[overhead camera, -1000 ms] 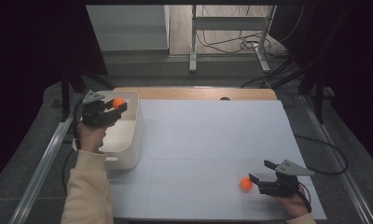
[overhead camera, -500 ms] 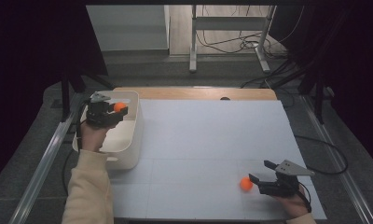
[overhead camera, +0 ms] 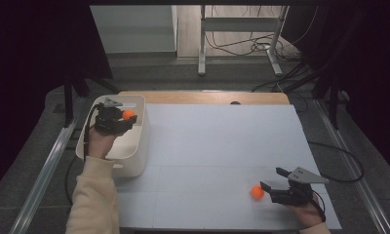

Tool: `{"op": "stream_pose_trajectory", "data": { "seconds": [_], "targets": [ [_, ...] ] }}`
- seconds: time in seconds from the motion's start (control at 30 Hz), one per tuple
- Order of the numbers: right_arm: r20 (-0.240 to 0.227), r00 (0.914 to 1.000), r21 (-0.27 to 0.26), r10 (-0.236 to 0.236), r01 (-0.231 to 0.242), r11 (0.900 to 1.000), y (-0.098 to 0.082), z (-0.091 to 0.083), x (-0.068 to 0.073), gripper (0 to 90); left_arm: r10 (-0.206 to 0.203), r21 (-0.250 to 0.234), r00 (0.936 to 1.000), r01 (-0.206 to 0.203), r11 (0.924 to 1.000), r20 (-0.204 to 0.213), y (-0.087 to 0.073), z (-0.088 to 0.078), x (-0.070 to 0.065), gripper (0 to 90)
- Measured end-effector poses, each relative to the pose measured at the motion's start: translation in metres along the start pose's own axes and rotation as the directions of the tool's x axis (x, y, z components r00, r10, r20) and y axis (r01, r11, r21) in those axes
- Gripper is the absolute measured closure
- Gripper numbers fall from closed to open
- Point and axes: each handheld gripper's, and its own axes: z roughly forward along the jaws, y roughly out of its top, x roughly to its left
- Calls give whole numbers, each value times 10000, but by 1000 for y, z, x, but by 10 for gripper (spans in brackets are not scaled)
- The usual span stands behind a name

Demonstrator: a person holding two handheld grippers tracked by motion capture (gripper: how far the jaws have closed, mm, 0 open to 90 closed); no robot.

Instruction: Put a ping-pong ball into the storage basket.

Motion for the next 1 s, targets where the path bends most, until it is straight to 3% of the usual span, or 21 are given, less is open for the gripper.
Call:
{"op": "stream_pose_trajectory", "data": {
  "seconds": [0.13,0.23,0.4,0.53,0.73,0.8,0.83,1.0],
  "targets": [
    [-22,10000,-13,8,-8,10000,0,0,0,164,-132,-273,9999,130,9995,-90,0,-2,1,427],
    [-21,10000,-13,7,-7,10000,0,0,0,164,-196,-704,9994,176,9974,-270,2,-8,-1,265],
    [-18,10000,-19,-14,14,10000,0,0,0,164,-185,-1222,9998,177,9923,-57,5,-16,-4,220],
    [-34,10000,-23,48,-48,10000,0,0,0,164,-180,-1800,9986,265,9833,492,7,-25,-8,211],
    [-42,9999,-43,94,-94,9999,0,0,-1,164,-179,-2220,9930,437,9741,1172,7,-35,-11,209],
    [-37,9999,-49,103,-103,9999,1,1,-1,164,-203,-2407,9861,602,9687,1648,7,-40,-12,204],
    [-36,9999,-42,112,-112,9999,1,1,-1,164,-203,-2407,9861,602,9687,1648,7,-40,-12,200],
    [-6,9999,-42,145,-145,9999,2,2,-2,164,-61,-2750,9699,750,9585,2434,6,-48,-16,178]
  ]
}}
